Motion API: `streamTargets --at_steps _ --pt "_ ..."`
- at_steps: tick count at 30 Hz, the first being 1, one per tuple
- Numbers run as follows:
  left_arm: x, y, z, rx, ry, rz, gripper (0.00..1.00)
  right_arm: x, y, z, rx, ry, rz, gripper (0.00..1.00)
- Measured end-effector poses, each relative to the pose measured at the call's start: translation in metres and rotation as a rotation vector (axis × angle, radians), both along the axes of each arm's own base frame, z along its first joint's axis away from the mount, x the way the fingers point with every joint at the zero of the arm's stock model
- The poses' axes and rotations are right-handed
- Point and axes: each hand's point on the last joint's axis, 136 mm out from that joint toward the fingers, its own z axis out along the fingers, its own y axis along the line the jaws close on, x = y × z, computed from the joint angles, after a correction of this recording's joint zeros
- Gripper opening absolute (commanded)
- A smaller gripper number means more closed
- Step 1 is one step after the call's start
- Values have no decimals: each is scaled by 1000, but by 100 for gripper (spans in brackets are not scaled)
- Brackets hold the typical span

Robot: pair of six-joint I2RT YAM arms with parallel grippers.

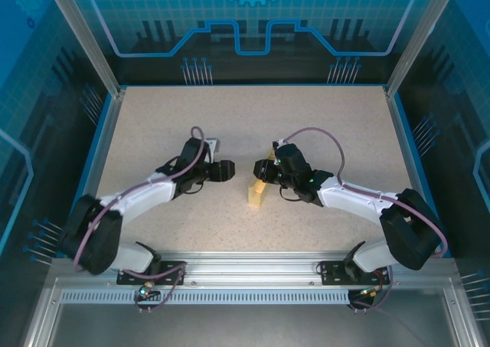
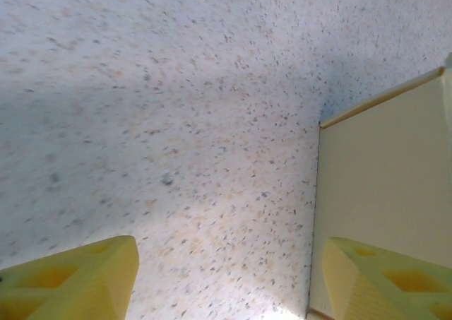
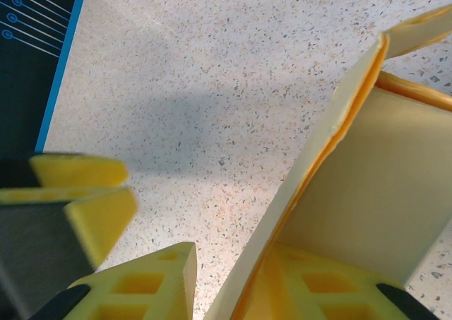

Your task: Fold the paper box

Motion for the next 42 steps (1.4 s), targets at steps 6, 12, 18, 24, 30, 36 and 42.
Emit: streamTargets --at_steps 6,12,18,24,30,36,42 --pt "-50 13 11 -86 -158 11 82 0 0 0 0 0 0 31" --pt "-83 -21 26 -127 -276 -124 90 0 0 0 -1 -1 0 31" --pt "-97 -50 19 -33 -336 -233 92 0 0 0 -1 -1 0 30" --pt "-94 -75 21 58 -412 -297 92 0 0 0 -6 -2 0 30" --pt "-87 -95 14 141 -479 -337 92 2 2 0 -9 -3 3 30" --pt "-76 -100 8 197 -538 -330 90 4 3 0 -10 -2 3 29" --pt "-66 -109 -2 218 -572 -324 83 4 3 0 -10 -3 2 29"
